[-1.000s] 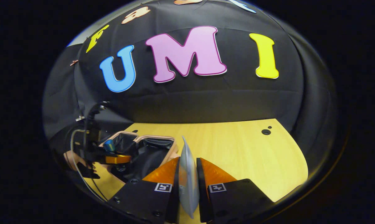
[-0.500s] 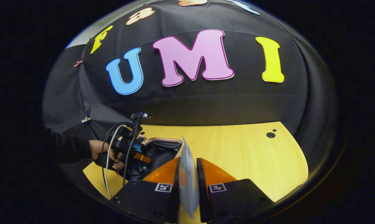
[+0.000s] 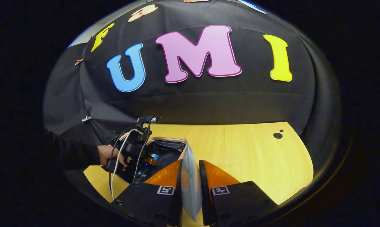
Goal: First open the suitcase, pack the skin care products into it, and then close the suitcase.
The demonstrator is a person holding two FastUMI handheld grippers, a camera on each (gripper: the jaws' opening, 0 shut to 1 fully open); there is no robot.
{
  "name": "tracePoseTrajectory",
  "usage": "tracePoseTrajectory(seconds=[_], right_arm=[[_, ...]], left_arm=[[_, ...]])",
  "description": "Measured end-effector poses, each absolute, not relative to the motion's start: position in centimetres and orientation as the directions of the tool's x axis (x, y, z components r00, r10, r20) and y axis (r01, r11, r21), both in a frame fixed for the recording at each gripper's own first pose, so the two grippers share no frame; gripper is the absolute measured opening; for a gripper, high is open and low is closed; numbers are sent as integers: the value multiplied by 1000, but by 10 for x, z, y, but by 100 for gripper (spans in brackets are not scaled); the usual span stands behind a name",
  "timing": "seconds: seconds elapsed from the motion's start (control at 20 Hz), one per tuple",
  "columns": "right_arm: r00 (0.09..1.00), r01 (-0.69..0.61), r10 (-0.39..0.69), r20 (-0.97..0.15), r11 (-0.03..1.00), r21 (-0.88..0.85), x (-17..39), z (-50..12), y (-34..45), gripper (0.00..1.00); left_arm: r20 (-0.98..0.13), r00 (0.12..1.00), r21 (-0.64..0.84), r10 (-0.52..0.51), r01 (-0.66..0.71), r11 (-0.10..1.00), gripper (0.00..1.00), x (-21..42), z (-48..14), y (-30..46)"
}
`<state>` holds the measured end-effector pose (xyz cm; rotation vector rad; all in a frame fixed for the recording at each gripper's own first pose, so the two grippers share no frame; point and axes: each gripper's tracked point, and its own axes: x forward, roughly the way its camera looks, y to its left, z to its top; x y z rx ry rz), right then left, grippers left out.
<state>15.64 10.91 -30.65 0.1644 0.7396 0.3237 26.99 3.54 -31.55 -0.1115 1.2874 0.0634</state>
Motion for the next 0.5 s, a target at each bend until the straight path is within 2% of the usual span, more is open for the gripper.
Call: tracePoseTrajectory(seconds=[0.1, 0.15, 0.2, 0.25, 0.3, 0.35, 0.5], right_arm=[[668, -233, 357, -653, 934, 271, 165, -310, 127, 28], [664, -237, 361, -655, 932, 274, 170, -311, 137, 28], [657, -246, 361, -661, 932, 264, 177, -312, 147, 28], [650, -260, 363, -667, 932, 253, 183, -317, 159, 28], [612, -281, 377, -695, 925, 255, 188, -332, 184, 28], [567, -277, 382, -730, 923, 268, 187, -349, 203, 28], [470, -229, 393, -790, 919, 321, 178, -385, 250, 28]], left_arm=[[-922, 387, -46, 8, -130, 990, 55, 279, -286, 42], [-883, 469, -55, 12, -129, 990, 57, 287, -261, 46], [-840, 543, -58, 21, -128, 990, 67, 291, -231, 52], [-791, 611, -57, 35, -130, 990, 100, 288, -205, 62], [-720, 691, -41, 69, -141, 989, 94, 280, -167, 79], [-641, 762, -37, 87, -143, 989, 96, 264, -127, 90], [-566, 816, -36, 118, -168, 985, 97, 216, -83, 115]])
